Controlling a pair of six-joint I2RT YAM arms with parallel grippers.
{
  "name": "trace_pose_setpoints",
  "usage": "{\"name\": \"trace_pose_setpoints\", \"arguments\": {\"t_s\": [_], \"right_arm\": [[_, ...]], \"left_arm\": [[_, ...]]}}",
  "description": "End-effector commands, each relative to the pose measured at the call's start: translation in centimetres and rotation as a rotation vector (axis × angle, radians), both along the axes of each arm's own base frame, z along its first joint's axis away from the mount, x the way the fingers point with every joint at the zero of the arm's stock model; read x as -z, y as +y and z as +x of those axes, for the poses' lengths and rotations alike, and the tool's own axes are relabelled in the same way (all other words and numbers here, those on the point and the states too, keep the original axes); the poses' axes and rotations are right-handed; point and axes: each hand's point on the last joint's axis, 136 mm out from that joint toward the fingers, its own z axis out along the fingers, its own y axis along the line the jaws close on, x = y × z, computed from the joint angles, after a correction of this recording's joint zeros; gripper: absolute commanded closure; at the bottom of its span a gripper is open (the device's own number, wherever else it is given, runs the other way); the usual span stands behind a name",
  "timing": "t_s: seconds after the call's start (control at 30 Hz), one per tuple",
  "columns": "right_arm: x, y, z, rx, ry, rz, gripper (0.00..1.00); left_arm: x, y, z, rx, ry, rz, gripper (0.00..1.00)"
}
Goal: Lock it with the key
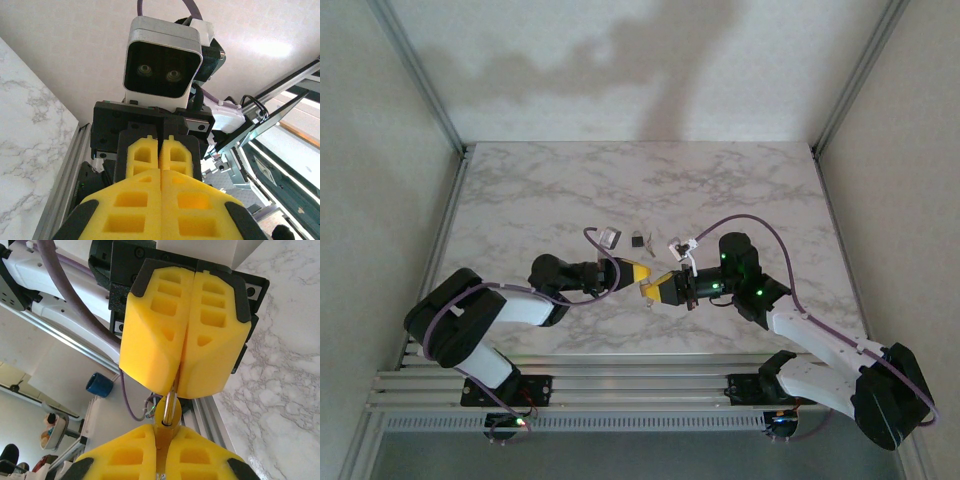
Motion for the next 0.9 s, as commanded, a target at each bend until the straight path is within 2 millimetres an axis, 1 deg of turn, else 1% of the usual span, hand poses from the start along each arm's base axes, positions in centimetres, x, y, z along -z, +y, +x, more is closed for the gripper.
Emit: {"name": "trace_pose_setpoints", "arguments": {"t_s": [0.0,0.2,0.37,0.53,0.63,0.8,0.87], "right_arm": [[-2.9,0.2,0.4,0.006,-0.117,0.048,1.00],[-2.8,0.1,2.2,0.101,-0.122,0.019,1.00],[-3.3,0.0,2.8,0.142,-0.127,0.029,1.00],[-3.2,-0.6,4.0,0.223,-0.140,0.023,1.00],[-3.1,-0.7,4.3,0.237,-0.136,0.020,1.00],[-4.0,-0.5,3.9,0.205,-0.135,0.052,1.00],[-4.1,-0.6,4.2,0.219,-0.134,0.049,1.00]], "left_arm": [[-4.3,1.7,-1.1,-0.047,-0.199,-0.169,1.00],[-4.1,1.4,-1.1,-0.037,-0.192,-0.160,1.00],[-4.0,1.3,-1.2,-0.033,-0.193,-0.154,1.00],[-3.8,1.1,-1.1,-0.031,-0.192,-0.144,1.00],[-3.9,1.1,-1.1,-0.028,-0.197,-0.144,1.00],[-3.8,0.9,-1.1,-0.030,-0.198,-0.135,1.00],[-3.7,0.8,-1.1,-0.028,-0.196,-0.131,1.00]]}}
